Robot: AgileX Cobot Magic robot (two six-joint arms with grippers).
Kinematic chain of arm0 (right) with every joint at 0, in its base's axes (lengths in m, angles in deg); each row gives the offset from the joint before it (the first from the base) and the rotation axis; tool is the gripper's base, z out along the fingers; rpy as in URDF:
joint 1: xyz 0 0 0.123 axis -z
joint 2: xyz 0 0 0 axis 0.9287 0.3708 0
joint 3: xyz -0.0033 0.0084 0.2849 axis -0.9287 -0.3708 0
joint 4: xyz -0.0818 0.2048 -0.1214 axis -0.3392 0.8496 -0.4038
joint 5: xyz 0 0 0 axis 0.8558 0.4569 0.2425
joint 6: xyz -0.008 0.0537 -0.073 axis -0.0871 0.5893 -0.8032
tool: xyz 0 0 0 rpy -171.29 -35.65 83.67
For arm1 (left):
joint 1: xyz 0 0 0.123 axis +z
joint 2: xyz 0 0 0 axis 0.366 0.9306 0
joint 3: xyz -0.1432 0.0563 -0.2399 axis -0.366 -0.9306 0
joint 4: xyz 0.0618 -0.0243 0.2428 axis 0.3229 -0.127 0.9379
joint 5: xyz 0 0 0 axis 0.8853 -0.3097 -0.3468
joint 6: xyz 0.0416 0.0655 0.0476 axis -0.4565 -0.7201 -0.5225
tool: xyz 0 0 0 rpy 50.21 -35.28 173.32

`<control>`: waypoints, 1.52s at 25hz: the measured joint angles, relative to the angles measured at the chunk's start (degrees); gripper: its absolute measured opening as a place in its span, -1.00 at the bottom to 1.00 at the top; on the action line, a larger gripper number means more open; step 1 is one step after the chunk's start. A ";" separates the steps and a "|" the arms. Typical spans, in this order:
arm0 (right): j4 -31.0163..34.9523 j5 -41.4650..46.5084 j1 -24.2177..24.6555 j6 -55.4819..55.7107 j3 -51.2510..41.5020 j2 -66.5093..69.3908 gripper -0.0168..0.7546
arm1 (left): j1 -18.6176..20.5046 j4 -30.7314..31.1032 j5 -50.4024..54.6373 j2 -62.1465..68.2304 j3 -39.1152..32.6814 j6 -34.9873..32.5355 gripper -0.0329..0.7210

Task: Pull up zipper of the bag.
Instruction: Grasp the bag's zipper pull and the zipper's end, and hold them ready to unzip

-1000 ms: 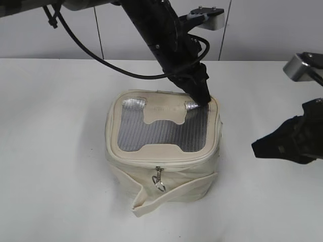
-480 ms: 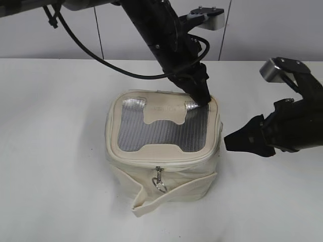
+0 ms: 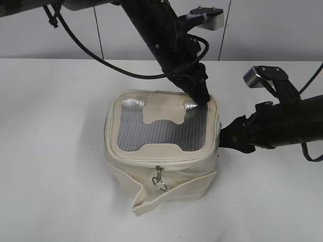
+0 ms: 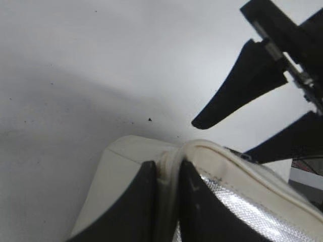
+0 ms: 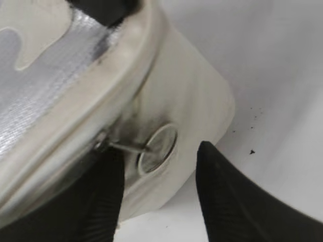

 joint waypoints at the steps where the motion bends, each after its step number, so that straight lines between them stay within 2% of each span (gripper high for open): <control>1: 0.97 -0.14 0.00 -0.88 0.61 1.22 -0.06 | 0.00 0.00 -0.06 0.00 0.00 0.00 -0.67; 2: 1.50 -0.18 0.00 -1.59 1.26 2.27 -0.16 | 0.00 0.05 -0.17 0.00 0.00 0.00 -0.67; 6: 2.11 -0.05 0.00 -2.23 2.89 3.71 -0.83 | 0.06 0.05 -0.28 0.00 0.00 0.00 -0.67; 8: 1.08 0.27 0.00 -0.48 3.01 3.65 -0.94 | 0.06 0.05 -0.28 0.00 0.00 0.00 -0.67; 16: -19.54 2.48 0.00 22.42 3.13 -4.44 -0.94 | 0.06 0.00 -0.23 0.00 0.00 0.00 -0.67; 18: -22.76 4.30 0.00 25.35 2.95 -6.88 -0.94 | 0.06 0.00 -0.23 0.00 0.00 0.00 -0.67; 23: -25.48 8.43 0.00 28.54 2.11 -10.74 -0.94 | 0.01 -0.43 0.33 0.00 0.00 0.00 -0.67; 29: -32.14 14.60 0.00 33.98 1.00 -13.14 -0.94 | -0.05 -0.67 0.34 0.00 0.00 0.25 -0.67; 38: -32.38 17.37 -0.39 34.56 -1.28 -16.35 -0.94 | -0.16 -1.44 1.19 0.00 0.00 0.43 -0.67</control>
